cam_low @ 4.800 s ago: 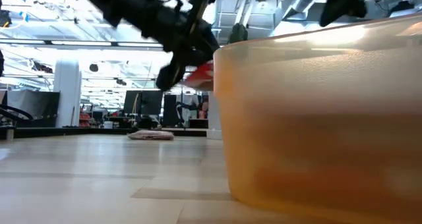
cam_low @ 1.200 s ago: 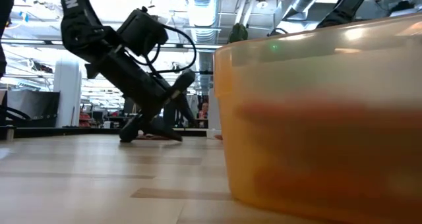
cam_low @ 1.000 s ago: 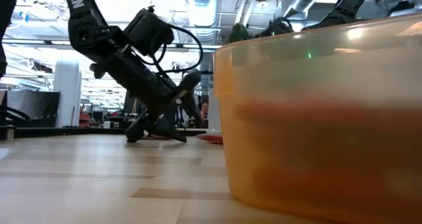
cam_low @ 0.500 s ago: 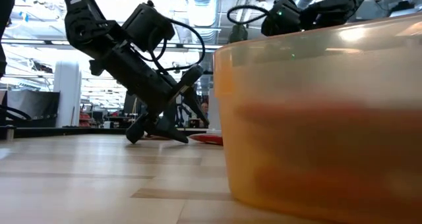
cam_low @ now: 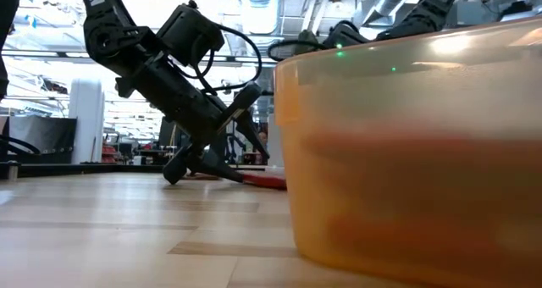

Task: Sort popcorn bags into baskets
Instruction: Put the red popcorn bag into the orange container

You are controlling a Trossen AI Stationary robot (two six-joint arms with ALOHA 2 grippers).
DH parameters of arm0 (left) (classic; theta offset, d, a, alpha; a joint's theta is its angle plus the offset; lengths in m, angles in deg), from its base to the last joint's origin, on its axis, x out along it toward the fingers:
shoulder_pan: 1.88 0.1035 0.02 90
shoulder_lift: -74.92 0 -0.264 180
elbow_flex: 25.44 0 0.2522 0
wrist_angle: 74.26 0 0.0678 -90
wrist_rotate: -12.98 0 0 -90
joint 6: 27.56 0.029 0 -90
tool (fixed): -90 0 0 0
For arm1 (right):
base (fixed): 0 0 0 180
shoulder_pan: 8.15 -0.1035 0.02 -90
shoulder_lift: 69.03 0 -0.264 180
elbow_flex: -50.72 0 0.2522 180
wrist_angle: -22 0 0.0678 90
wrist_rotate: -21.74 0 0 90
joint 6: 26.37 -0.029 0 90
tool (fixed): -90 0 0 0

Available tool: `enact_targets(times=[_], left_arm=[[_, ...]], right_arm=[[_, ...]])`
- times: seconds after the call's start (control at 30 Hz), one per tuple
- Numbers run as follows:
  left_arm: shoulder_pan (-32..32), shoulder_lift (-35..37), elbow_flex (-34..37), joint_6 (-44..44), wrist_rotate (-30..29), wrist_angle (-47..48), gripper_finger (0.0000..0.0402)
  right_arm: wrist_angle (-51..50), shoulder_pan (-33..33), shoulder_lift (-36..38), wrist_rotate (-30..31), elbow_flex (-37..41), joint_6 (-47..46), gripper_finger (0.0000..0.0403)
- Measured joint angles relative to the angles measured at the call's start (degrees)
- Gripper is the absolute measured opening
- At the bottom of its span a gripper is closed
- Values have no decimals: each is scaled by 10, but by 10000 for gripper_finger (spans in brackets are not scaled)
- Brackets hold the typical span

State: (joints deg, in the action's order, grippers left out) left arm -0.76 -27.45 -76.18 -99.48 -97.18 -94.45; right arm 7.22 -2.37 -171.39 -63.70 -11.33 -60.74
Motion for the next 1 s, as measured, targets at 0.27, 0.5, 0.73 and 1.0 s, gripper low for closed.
enact_targets(times=[0.27,0.5,0.73,1.0], left_arm=[[0,0,0,-2,-17,4,257],[0,-4,-1,3,-36,11,211],[-1,-32,-6,21,-24,-1,39],[0,-34,-26,90,1,24,11]], right_arm=[[12,-7,-38,-51,-71,50,18],[7,-16,-51,-56,-90,64,17],[-15,-14,-21,-45,-92,64,21],[-123,-15,88,-37,-92,75,16]])
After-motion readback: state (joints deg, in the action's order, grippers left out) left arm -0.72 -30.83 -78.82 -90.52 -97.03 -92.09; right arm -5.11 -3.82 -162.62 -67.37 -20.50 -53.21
